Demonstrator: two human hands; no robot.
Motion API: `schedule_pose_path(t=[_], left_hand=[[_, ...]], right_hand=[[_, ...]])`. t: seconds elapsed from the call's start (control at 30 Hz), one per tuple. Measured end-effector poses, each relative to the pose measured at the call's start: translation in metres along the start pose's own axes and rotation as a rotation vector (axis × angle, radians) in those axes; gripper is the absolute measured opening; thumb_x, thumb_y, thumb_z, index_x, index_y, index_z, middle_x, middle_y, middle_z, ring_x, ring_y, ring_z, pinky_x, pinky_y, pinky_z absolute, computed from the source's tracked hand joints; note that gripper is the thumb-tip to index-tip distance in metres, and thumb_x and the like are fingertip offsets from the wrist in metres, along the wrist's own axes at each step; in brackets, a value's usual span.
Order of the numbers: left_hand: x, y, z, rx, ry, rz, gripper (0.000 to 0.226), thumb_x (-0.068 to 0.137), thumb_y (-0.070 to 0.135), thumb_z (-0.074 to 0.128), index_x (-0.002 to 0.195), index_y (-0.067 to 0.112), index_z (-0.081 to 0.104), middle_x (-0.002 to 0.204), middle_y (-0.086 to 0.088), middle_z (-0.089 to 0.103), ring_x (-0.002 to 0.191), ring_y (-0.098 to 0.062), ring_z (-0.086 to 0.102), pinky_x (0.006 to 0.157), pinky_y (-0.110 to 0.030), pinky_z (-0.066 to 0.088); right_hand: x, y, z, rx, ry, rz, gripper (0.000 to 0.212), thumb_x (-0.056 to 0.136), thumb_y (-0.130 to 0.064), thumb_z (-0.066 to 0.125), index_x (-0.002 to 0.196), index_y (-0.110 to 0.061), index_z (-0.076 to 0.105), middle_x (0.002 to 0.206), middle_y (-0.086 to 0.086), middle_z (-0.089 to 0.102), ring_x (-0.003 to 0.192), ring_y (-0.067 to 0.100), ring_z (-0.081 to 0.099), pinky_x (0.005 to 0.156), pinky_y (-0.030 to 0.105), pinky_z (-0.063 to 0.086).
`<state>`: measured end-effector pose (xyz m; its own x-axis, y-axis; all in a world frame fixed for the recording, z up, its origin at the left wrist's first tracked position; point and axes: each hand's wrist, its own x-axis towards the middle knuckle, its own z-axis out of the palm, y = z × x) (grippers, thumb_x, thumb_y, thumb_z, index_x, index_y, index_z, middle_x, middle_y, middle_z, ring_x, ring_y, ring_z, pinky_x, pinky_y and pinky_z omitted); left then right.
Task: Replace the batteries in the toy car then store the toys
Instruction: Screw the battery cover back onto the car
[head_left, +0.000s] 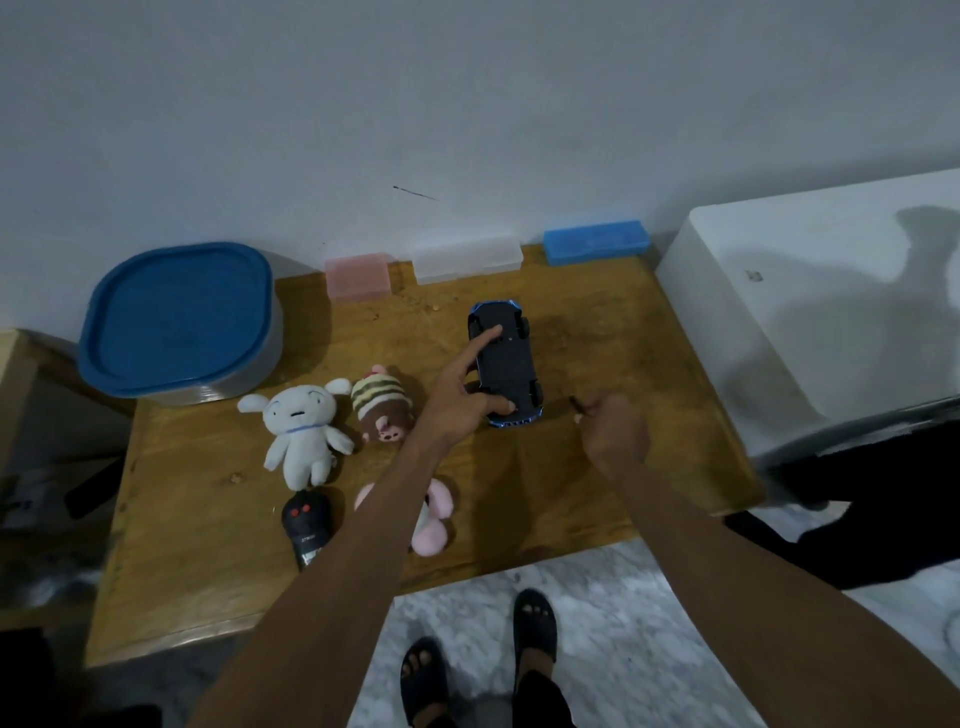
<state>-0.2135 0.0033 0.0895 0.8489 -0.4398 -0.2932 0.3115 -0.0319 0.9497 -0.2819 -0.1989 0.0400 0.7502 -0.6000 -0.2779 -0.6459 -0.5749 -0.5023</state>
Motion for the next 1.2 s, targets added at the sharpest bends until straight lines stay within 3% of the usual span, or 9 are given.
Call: schedule_pose_path(t=[0.1,0.2,0.3,0.43,0.53,0.63,0.73,0.93,1.2], left_hand=[[0.001,0.002,-0.001,-0.004,0.014,-0.002,0.095,0.074,-0.022,0.070,0.142,0.041,0.051,0.142,0.002,0.043,0.110,-0.013,0.059,0.081,-0.031,0.061],[0.000,0.007,-0.002,-0.006,0.011,-0.002,0.094,0.074,-0.021,0.070,0.144,0.040,0.050,0.144,0.002,0.041,0.114,-0.017,0.058,0.084,-0.033,0.062],[-0.001,0.011,-0.005,-0.016,0.009,-0.004,0.094,0.075,-0.019,0.071,0.143,0.041,0.050,0.147,0.000,0.041,0.116,-0.018,0.058,0.088,-0.039,0.061],[-0.001,0.013,-0.010,0.020,0.014,0.018,0.093,0.074,-0.016,0.073,0.141,0.045,0.051,0.150,0.000,0.040,0.126,-0.028,0.054,0.092,-0.046,0.059],[-0.004,0.014,-0.012,0.025,0.028,0.021,0.094,0.074,-0.016,0.073,0.142,0.044,0.050,0.150,0.000,0.041,0.124,-0.026,0.054,0.087,-0.038,0.061],[-0.005,0.014,-0.015,0.014,0.028,0.045,0.095,0.073,-0.019,0.071,0.144,0.040,0.050,0.149,-0.003,0.043,0.122,-0.024,0.055,0.076,-0.025,0.060],[-0.005,0.014,-0.017,0.004,0.025,0.054,0.095,0.072,-0.020,0.070,0.144,0.039,0.051,0.149,-0.005,0.042,0.124,-0.029,0.055,0.078,-0.028,0.061],[-0.004,0.011,-0.023,-0.019,0.007,0.061,0.095,0.071,-0.018,0.072,0.142,0.042,0.052,0.148,-0.006,0.044,0.120,-0.034,0.060,0.086,-0.043,0.062],[-0.006,0.010,-0.029,-0.011,0.004,0.058,0.095,0.072,-0.020,0.070,0.143,0.039,0.051,0.146,-0.009,0.044,0.122,-0.035,0.057,0.085,-0.041,0.061]], right_hand=[[0.005,-0.003,0.000,0.063,-0.030,0.048,0.019,0.093,-0.019,0.068,0.110,-0.019,0.075,0.096,0.004,0.073,0.084,0.020,0.064,0.073,0.026,0.052],[0.009,-0.024,-0.011,0.328,0.008,0.058,0.021,0.092,-0.017,0.070,0.111,-0.015,0.076,0.101,0.000,0.073,0.094,0.018,0.066,0.080,0.024,0.050],[0.006,-0.058,-0.032,0.545,0.033,-0.015,0.012,0.091,-0.021,0.071,0.102,-0.019,0.075,0.091,-0.011,0.069,0.087,0.009,0.064,0.071,0.018,0.045],[-0.001,-0.103,-0.058,0.693,0.079,-0.103,0.008,0.093,-0.023,0.068,0.095,-0.017,0.072,0.085,-0.006,0.070,0.075,0.003,0.064,0.057,0.009,0.045],[-0.008,-0.125,-0.069,0.760,0.081,-0.169,0.002,0.093,-0.019,0.068,0.092,-0.020,0.070,0.083,-0.006,0.071,0.072,0.002,0.066,0.055,0.010,0.050],[-0.012,-0.134,-0.069,0.734,0.064,-0.229,0.008,0.093,-0.014,0.068,0.099,-0.019,0.066,0.085,-0.005,0.071,0.073,0.005,0.068,0.058,0.011,0.052],[-0.015,-0.137,-0.065,0.705,0.045,-0.260,0.015,0.092,-0.013,0.069,0.106,-0.017,0.064,0.085,-0.008,0.071,0.072,0.004,0.069,0.061,0.013,0.055],[-0.014,-0.137,-0.053,0.632,0.024,-0.294,0.010,0.091,-0.019,0.070,0.100,-0.019,0.066,0.082,-0.006,0.074,0.071,0.006,0.072,0.073,0.032,0.062],[-0.015,-0.141,-0.049,0.623,0.034,-0.306,0.012,0.092,-0.016,0.070,0.103,-0.016,0.065,0.086,-0.004,0.073,0.074,0.009,0.072,0.072,0.029,0.062]])
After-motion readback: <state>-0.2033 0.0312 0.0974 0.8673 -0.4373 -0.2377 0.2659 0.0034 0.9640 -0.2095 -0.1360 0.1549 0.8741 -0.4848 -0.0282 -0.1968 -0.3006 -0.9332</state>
